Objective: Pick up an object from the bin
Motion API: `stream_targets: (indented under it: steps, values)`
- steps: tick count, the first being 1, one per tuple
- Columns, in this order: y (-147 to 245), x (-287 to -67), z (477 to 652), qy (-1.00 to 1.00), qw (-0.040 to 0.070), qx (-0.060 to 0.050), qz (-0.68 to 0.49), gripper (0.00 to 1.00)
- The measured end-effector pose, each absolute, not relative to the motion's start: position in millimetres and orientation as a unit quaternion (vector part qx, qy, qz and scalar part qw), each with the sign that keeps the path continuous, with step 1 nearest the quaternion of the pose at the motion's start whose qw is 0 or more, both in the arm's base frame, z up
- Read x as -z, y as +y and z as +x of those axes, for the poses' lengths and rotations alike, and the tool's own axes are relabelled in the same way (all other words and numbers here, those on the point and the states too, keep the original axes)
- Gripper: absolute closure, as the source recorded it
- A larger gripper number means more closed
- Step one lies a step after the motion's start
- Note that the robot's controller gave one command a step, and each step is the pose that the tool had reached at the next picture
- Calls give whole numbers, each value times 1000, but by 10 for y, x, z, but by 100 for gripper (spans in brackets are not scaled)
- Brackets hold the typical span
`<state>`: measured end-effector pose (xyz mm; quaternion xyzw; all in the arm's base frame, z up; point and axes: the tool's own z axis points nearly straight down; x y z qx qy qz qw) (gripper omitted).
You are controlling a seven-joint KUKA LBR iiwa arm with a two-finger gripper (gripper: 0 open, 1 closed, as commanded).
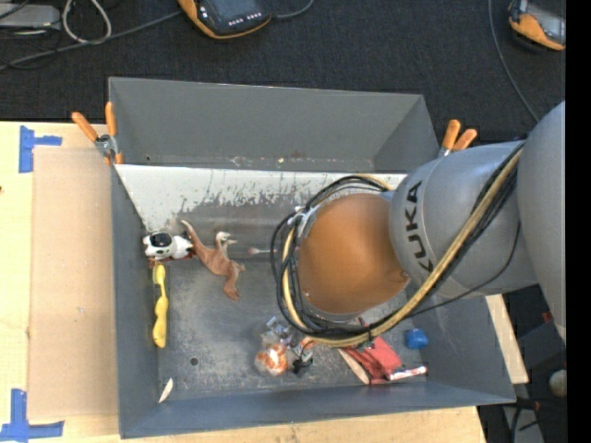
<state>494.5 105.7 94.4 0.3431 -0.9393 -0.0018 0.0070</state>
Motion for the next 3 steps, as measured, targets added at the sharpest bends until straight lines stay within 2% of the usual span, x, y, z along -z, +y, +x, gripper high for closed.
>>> stream_targets:
  steps: [1, 3]
  values:
    - [1062, -1238, 4949, -940, 6, 2, 342, 100]
    - [1068, -1642, 4945, -940, 7, 2, 340, 100]
